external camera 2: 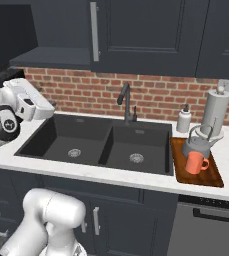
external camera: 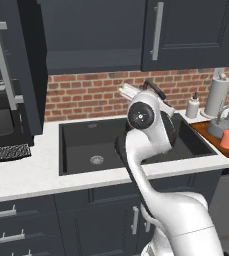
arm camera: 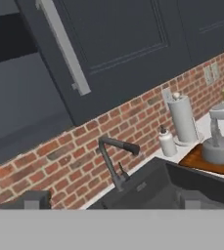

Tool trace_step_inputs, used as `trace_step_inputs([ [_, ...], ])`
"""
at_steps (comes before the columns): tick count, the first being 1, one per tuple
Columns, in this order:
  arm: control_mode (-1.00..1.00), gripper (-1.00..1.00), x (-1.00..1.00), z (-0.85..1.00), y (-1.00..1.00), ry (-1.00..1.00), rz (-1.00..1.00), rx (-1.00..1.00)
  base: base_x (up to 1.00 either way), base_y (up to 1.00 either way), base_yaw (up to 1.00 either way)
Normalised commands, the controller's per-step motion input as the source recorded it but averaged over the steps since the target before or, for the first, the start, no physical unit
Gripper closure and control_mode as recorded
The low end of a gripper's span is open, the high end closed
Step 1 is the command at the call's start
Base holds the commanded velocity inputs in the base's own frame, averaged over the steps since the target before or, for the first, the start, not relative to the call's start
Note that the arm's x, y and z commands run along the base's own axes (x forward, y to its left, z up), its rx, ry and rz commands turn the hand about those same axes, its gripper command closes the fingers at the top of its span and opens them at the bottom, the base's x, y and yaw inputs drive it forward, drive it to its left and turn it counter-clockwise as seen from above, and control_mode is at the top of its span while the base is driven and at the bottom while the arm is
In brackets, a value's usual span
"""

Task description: Pick the kettle from the counter and place it on the tray. Then pick the mug from the cabinet and place it on the tray. Then close the cabinet doors.

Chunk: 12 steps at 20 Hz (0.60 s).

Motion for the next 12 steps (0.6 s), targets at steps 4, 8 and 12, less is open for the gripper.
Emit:
trace_step_inputs([
  [4,-1.0,-1.0,-0.86,0.07,-0.38,-0.14,0.0,-0.26,0.0,0.0,0.0],
  [8,-1.0,-1.0,-0.88,0.34,-0.21,0.0,-0.08,-0.19,0.0,0.0,0.0],
  [12,-1.0,-1.0,-0.71,0.3,0.0,0.03,-0.21,-0.22,0.0,0.0,0.0],
])
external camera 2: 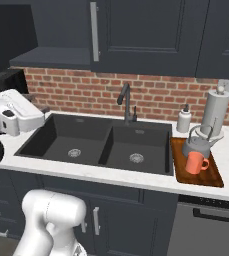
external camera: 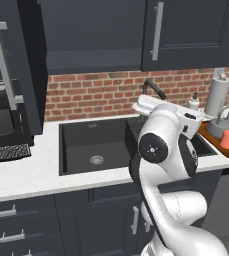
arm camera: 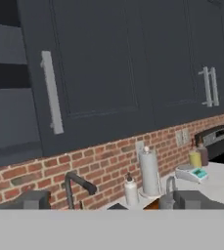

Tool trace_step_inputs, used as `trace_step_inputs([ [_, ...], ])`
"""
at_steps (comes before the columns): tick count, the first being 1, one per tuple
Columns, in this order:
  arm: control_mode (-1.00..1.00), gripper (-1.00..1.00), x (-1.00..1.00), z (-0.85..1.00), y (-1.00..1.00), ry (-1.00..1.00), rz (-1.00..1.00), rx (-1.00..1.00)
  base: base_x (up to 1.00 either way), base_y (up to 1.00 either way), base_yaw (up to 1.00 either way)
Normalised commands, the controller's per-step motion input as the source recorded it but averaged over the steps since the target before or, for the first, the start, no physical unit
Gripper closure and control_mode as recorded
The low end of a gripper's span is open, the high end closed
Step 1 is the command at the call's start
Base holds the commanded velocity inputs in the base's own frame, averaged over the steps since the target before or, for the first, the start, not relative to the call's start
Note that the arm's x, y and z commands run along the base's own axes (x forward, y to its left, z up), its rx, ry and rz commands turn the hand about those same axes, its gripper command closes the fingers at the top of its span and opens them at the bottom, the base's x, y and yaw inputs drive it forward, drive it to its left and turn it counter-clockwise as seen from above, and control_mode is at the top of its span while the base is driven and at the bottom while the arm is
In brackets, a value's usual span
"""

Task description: Pick the kettle from the counter and place it on the tray. Then pick the mug from the cabinet and place it on the tray. Then close the cabinet doors.

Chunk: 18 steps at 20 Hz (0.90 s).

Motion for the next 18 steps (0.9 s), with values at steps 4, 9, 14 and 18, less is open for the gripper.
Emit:
trace_step_inputs([
  [4,-1.0,-1.0,-0.57,0.1,0.17,0.06,-0.28,-0.3,0.0,0.0,0.0],
  [9,-1.0,-1.0,-0.19,-0.35,0.17,0.05,-0.13,-0.37,0.0,0.0,0.0],
  [14,-1.0,-1.0,0.0,-0.48,0.0,0.0,-0.01,-0.32,0.0,0.0,0.0],
  [18,-1.0,-1.0,-0.29,-0.19,0.05,-0.13,-0.04,-0.32,0.0,0.0,0.0],
])
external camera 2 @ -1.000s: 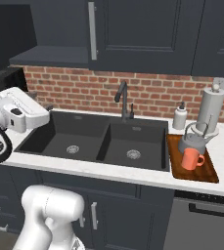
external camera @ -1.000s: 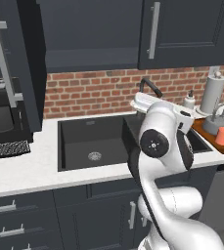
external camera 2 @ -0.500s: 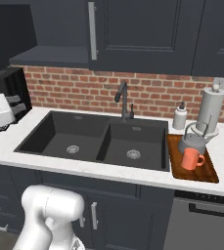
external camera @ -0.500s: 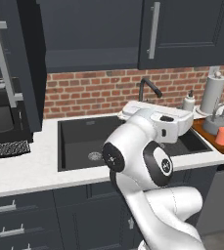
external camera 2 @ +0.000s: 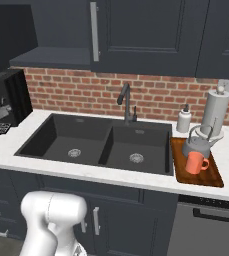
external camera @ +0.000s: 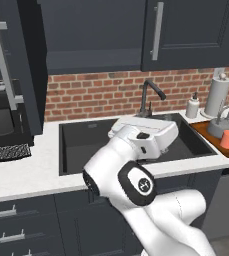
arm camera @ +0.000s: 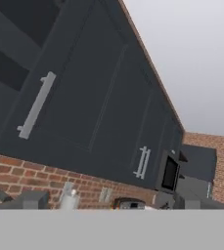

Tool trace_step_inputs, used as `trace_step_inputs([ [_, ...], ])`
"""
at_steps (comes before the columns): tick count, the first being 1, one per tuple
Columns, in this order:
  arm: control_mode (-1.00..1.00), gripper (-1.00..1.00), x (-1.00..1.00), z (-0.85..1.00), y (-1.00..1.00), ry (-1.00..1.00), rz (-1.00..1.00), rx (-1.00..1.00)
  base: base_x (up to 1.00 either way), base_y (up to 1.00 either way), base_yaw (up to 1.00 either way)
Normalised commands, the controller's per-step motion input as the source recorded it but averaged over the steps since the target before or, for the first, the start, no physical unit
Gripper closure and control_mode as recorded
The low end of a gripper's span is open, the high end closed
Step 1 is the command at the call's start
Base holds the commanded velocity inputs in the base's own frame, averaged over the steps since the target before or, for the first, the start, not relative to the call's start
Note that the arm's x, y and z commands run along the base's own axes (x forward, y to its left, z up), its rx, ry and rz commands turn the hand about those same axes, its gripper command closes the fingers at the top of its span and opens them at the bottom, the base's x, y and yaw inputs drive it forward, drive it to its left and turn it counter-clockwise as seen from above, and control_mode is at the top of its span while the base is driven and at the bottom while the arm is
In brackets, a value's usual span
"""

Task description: Pick the kettle from the counter and place it on the tray. Then pick the mug from the cabinet and place it on the tray. Then close the cabinet doors.

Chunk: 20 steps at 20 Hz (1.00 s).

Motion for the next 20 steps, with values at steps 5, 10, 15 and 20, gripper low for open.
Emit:
trace_step_inputs([
  [5,-1.0,-1.0,-0.53,0.04,0.28,-0.11,-0.12,-0.23,0.0,0.0,0.0],
  [10,-1.0,-1.0,-0.25,0.01,0.39,0.0,-0.14,-0.22,0.0,0.0,0.0],
  [15,-1.0,-1.0,-0.04,-0.03,0.08,0.0,-0.03,-0.05,0.0,0.0,0.0],
  [20,-1.0,-1.0,0.0,0.0,0.34,0.14,-0.02,-0.01,0.0,0.0,0.0],
])
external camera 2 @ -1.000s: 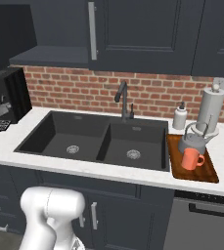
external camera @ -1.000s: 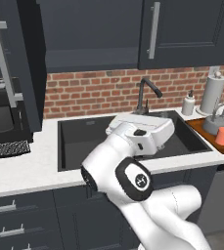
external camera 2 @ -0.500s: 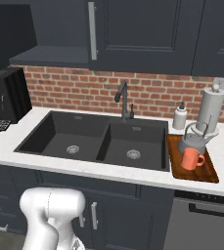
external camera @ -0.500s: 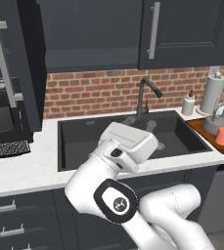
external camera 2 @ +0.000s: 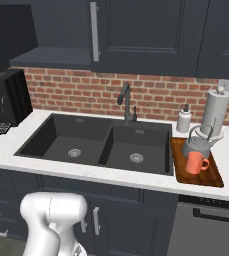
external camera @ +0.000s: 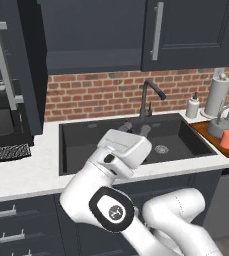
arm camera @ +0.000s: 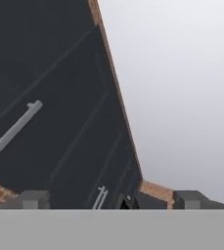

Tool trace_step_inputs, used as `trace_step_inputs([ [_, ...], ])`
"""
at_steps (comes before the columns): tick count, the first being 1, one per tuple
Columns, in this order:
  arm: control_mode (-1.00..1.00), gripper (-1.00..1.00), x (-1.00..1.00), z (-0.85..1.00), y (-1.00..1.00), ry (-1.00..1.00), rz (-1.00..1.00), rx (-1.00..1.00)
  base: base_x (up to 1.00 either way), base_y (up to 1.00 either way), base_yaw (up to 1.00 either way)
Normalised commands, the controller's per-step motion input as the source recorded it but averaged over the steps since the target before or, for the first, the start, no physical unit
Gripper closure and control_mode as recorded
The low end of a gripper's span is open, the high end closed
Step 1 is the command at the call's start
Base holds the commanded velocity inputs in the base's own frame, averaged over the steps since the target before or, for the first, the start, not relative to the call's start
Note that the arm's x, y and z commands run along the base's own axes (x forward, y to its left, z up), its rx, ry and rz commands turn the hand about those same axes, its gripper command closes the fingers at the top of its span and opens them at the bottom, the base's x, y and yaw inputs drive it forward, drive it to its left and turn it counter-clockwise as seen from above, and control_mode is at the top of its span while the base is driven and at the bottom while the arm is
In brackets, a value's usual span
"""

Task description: Pick the kettle from the counter and place it on the tray. Then pick the mug from the cabinet and place it on the tray. Then close the cabinet doors.

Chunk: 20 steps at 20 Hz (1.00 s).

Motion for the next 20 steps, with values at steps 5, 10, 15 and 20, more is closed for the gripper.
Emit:
trace_step_inputs([
  [5,-1.0,-1.0,0.03,0.0,0.58,0.29,-0.03,-0.11,0.0,0.0,0.0],
  [10,-1.0,-1.0,0.1,-0.1,0.48,0.29,-0.01,-0.15,0.0,0.0,0.0],
  [15,-1.0,-1.0,0.09,-0.19,0.42,0.23,0.0,-0.13,0.0,0.0,0.0],
  [20,-1.0,-1.0,0.06,-0.11,0.4,0.17,0.0,-0.07,0.0,0.0,0.0],
])
